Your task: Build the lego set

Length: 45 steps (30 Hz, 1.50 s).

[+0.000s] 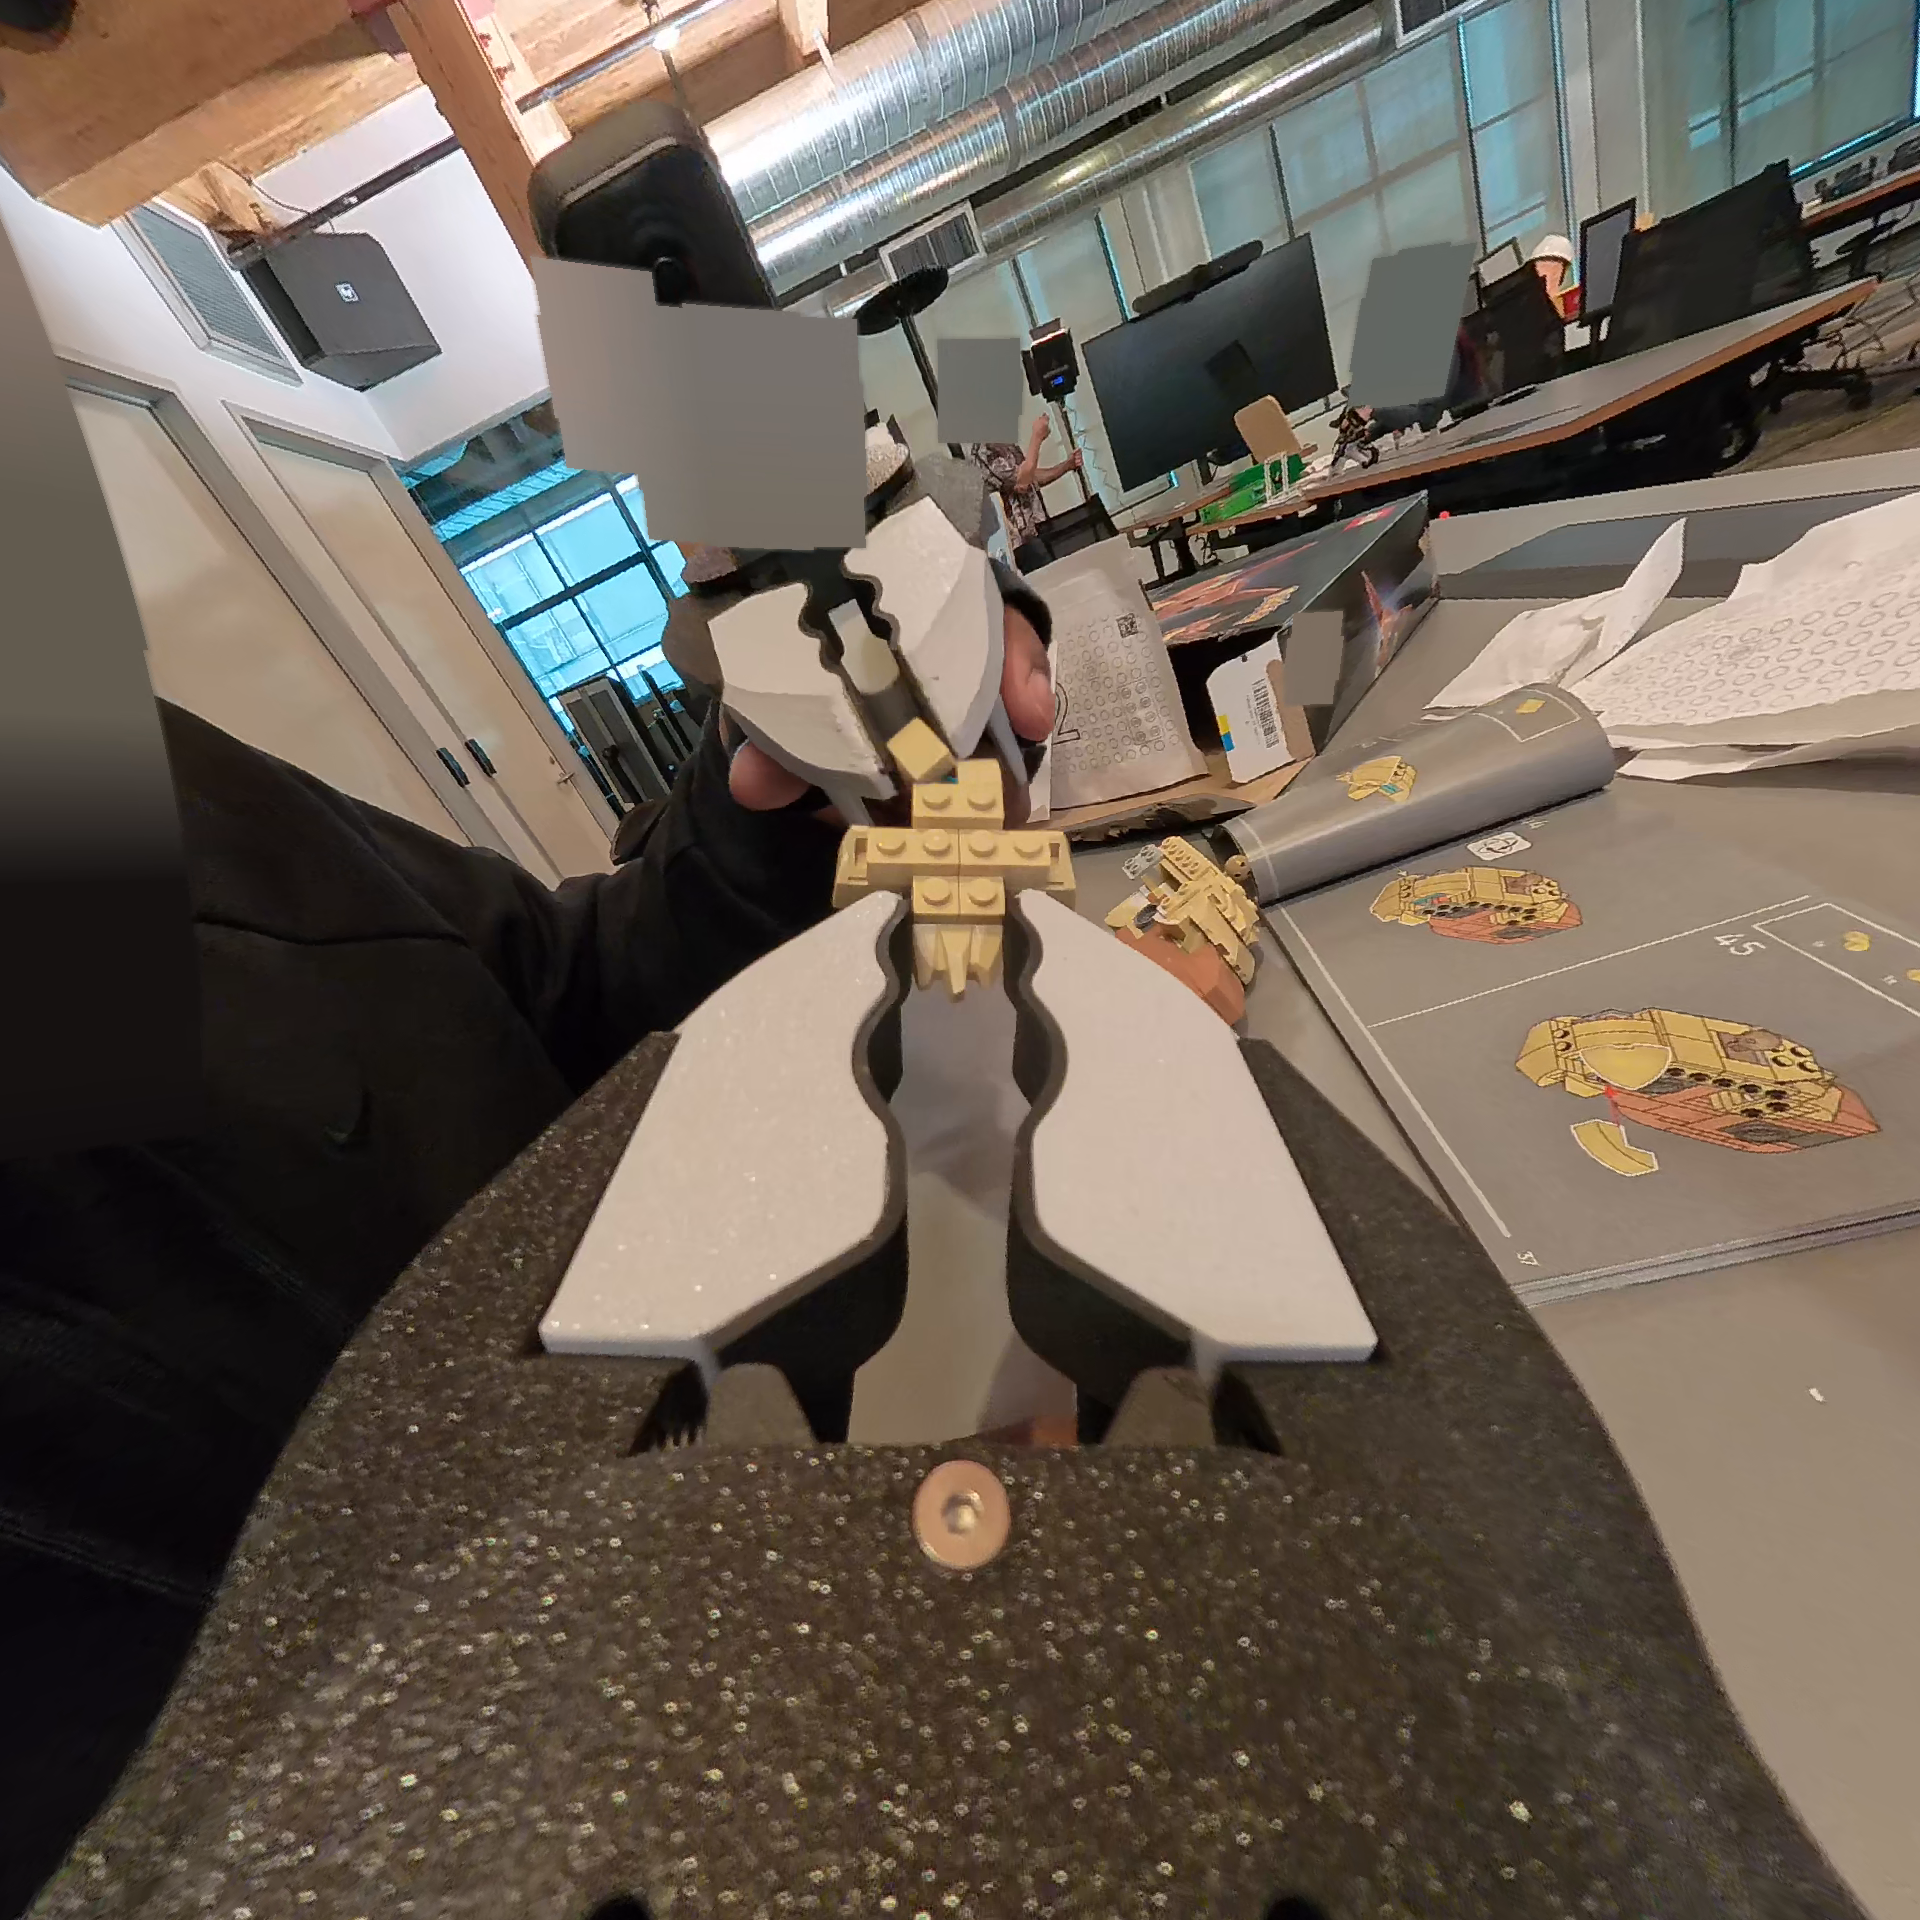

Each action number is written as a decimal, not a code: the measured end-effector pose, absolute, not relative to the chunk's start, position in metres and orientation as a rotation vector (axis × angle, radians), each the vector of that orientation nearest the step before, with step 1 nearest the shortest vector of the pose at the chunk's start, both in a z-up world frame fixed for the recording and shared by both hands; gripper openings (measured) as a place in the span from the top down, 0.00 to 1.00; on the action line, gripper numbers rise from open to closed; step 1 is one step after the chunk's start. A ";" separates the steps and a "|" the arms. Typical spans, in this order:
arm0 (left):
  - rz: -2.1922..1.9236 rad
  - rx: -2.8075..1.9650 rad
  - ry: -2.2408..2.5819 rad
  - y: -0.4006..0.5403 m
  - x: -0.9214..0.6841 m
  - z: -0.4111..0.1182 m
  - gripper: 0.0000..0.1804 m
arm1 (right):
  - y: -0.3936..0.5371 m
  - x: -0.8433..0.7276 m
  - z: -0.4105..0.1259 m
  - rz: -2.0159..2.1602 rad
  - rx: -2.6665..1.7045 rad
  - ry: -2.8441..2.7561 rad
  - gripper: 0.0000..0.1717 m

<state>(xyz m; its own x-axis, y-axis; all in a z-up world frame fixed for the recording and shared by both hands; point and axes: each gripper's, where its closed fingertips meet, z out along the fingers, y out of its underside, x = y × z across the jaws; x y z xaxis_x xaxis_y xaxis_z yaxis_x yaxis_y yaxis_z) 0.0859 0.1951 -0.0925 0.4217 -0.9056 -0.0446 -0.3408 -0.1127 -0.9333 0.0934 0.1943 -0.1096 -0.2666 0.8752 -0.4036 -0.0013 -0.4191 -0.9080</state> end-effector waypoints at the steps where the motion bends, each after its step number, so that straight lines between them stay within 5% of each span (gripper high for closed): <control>1: -0.687 -1.674 1.105 0.196 0.085 -0.093 0.95 | 0.194 0.093 -0.110 1.754 -1.334 -1.125 0.91; 45: -0.821 -1.688 1.033 0.195 0.086 -0.091 0.94 | 0.190 0.093 -0.110 1.755 -1.322 -1.146 0.91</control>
<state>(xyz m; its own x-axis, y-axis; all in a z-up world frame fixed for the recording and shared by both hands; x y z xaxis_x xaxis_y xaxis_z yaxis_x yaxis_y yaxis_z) 0.0859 0.1947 -0.0906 0.4156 -0.9076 0.0596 -0.2633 -0.1828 -0.9472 0.0933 0.1905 -0.1099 -0.2791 0.8772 -0.3907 0.0046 -0.4057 -0.9140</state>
